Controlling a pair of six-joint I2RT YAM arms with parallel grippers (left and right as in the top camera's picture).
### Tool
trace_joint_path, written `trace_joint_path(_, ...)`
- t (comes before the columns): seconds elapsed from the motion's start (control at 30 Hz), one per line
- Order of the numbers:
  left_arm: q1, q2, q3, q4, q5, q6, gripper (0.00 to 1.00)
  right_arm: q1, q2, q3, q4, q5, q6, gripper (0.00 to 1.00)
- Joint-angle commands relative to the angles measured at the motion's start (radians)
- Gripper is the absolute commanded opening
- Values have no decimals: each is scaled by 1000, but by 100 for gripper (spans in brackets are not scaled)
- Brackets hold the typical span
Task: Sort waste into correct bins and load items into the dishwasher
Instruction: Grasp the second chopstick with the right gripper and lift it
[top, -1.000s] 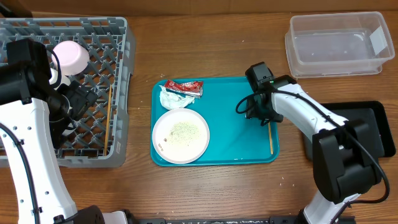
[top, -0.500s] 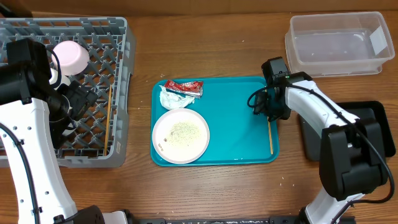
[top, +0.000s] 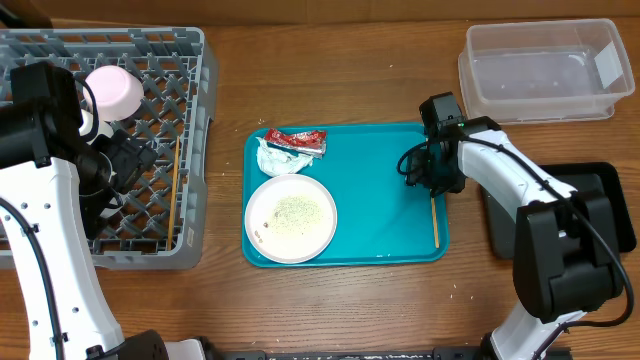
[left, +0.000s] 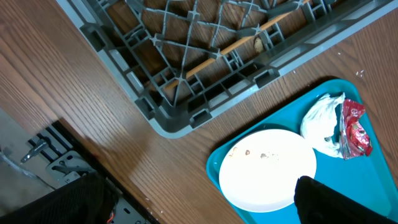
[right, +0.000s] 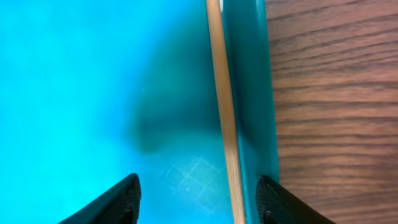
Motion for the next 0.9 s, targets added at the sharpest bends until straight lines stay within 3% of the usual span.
trace_joint_path(0.0,3,-2,19,-2,1,-13,100,3,3,-62,35,-3,-11,61)
trace_joint_path(0.2,3,-2,19,-2,1,-13,100,3,3,-123,88,-6,-3,58)
trace_joint_path(0.43,3,-2,19,-2,1,-13,100,3,3,-97,69,-21,30,6)
trace_joint_path(0.73,3,-2,19,-2,1,-13,100,3,3,134,-93,-109,53,4)
trace_joint_path(0.87,3,-2,19,-2,1,-13,100,3,3,273,-160,-293,53,4)
